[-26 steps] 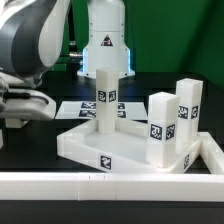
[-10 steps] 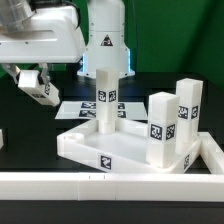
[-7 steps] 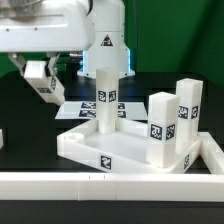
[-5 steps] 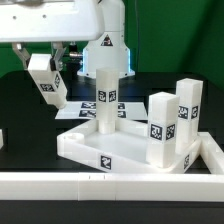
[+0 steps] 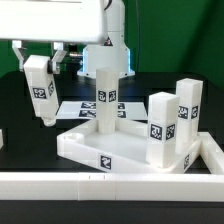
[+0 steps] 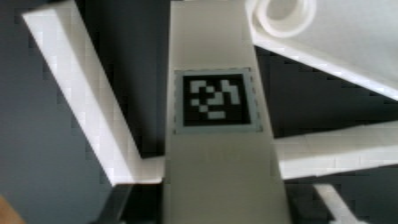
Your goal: Assemble desk
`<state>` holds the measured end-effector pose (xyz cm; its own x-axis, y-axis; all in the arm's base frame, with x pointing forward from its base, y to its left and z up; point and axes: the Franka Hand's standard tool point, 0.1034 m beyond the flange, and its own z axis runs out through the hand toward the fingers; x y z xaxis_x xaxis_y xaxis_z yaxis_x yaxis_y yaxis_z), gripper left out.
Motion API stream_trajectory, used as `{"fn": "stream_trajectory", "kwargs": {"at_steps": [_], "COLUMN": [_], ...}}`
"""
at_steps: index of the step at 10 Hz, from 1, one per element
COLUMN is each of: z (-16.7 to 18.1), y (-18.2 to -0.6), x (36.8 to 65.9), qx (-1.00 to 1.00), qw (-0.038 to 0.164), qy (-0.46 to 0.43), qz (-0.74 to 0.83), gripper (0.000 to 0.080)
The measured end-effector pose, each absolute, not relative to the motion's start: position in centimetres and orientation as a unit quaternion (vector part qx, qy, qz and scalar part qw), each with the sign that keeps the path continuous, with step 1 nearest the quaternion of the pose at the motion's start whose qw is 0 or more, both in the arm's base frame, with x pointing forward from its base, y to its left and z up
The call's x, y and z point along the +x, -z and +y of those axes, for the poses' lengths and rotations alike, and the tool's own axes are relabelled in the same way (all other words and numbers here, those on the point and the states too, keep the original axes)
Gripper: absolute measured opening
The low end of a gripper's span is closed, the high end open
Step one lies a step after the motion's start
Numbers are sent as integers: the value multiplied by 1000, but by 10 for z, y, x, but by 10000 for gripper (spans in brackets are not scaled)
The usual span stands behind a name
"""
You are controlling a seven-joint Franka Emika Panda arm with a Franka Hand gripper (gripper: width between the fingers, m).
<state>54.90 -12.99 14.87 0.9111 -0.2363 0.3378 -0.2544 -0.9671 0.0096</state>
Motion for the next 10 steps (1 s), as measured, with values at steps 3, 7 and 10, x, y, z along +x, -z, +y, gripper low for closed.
{"fn": "stream_trajectory", "kwargs": {"at_steps": [3,7,10], "z": [-124,-108,-91], "y": [-147,-144,-141], "x": [547,546,548], "qx": [969,965,963], "qw": [34,27,30], "qy": [-202,-206,-218], "qz": [-140,-160,-157], "gripper": [290,290,290]}}
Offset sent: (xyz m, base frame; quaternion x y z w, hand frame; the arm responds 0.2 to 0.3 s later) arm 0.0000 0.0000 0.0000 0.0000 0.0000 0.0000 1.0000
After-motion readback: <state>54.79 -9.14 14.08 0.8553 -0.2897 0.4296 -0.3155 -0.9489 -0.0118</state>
